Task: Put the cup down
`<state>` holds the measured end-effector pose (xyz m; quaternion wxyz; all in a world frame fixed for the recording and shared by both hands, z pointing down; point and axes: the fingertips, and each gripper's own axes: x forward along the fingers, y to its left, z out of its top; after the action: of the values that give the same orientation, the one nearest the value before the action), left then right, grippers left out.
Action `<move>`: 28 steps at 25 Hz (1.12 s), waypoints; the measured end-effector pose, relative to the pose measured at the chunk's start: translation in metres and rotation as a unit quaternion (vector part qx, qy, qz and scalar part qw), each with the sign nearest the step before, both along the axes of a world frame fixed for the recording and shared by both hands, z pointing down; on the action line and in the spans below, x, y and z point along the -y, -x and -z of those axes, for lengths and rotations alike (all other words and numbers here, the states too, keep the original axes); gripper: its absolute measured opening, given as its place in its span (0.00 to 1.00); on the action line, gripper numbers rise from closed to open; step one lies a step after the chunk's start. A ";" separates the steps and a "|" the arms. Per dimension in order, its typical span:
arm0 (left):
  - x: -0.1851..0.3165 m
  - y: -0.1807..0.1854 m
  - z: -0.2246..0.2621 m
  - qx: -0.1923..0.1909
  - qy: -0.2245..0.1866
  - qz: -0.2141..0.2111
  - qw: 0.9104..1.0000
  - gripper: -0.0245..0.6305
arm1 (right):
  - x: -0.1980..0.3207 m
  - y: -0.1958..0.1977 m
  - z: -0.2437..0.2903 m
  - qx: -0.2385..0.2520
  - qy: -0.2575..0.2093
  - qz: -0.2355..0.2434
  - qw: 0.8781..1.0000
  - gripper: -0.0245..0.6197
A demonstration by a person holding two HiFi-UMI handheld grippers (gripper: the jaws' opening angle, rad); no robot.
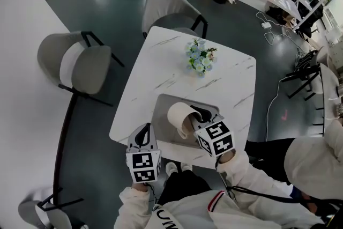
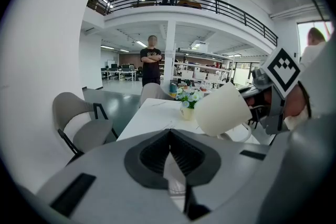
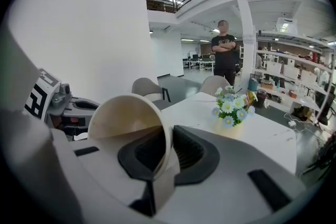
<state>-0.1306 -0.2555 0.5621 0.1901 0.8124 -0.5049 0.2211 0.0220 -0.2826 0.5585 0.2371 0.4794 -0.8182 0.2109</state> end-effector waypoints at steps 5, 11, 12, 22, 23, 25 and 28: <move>0.009 0.001 -0.015 0.003 0.016 0.001 1.000 0.05 | 0.014 0.007 -0.016 -0.016 0.018 0.019 1.000 0.10; 0.020 -0.002 -0.024 0.003 0.018 0.002 1.000 0.05 | 0.029 0.015 -0.040 -0.039 0.045 0.044 0.997 0.10; 0.022 -0.001 -0.028 0.002 0.020 0.004 1.000 0.05 | 0.032 0.016 -0.044 -0.045 0.048 0.050 0.997 0.10; 0.034 0.003 -0.048 0.001 0.032 0.013 0.999 0.05 | 0.050 0.028 -0.077 -0.090 0.101 0.089 0.987 0.10; 0.035 0.003 -0.049 0.000 0.033 0.014 0.999 0.05 | 0.051 0.029 -0.080 -0.094 0.105 0.094 0.986 0.10; 0.038 0.005 -0.052 -0.001 0.034 0.017 0.999 0.05 | 0.054 0.031 -0.087 -0.102 0.113 0.102 0.983 0.10; 0.040 0.007 -0.058 -0.002 0.038 0.019 0.999 0.05 | 0.057 0.034 -0.097 -0.117 0.125 0.116 0.978 0.10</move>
<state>-0.1380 -0.2958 0.6200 0.2261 0.7953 -0.5113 0.2342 -0.0124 -0.3393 0.6559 0.4123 0.3690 -0.8019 0.2252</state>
